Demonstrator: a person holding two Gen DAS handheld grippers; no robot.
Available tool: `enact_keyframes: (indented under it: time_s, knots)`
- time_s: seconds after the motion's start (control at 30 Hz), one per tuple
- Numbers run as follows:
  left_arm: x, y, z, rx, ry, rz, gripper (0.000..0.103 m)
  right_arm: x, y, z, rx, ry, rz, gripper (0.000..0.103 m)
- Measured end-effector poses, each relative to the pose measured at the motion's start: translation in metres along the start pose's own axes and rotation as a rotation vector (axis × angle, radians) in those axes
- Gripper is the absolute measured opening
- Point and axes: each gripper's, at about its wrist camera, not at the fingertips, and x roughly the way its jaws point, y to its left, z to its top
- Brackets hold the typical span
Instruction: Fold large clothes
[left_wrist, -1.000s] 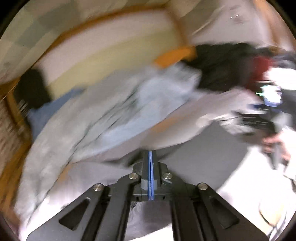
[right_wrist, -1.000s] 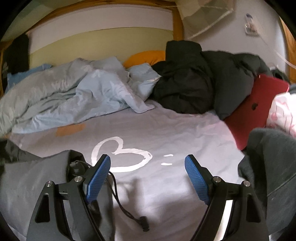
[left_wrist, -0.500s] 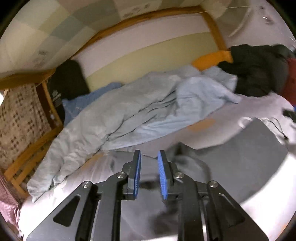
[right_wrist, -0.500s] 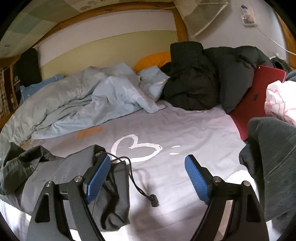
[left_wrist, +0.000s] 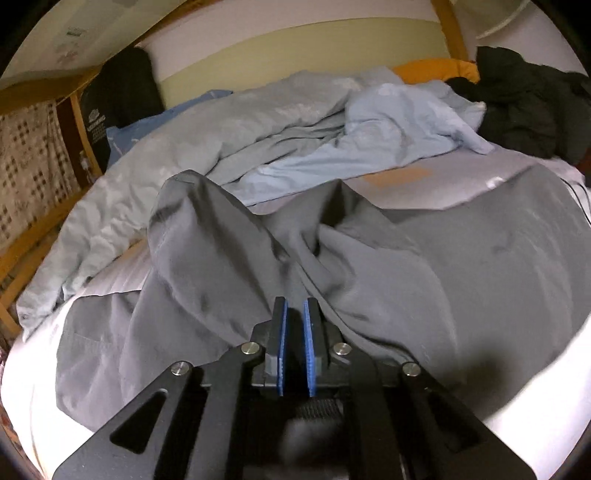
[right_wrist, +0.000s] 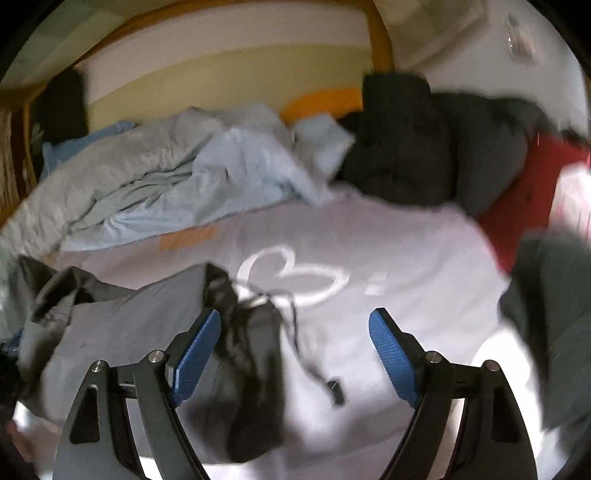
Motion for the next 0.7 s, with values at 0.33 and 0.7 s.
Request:
enact_keyframes:
  time_s: [0.33,0.7]
  knots:
    - [-0.014,-0.018,-0.018,0.106,-0.015,0.047,0.007,-0.003,-0.001,0.006,-0.012,-0.018,-0.056,0.084]
    - [-0.051,-0.02,0.002,0.161,-0.142,0.039,0.022,-0.063,0.041,-0.011,-0.216,-0.111,0.07,0.084]
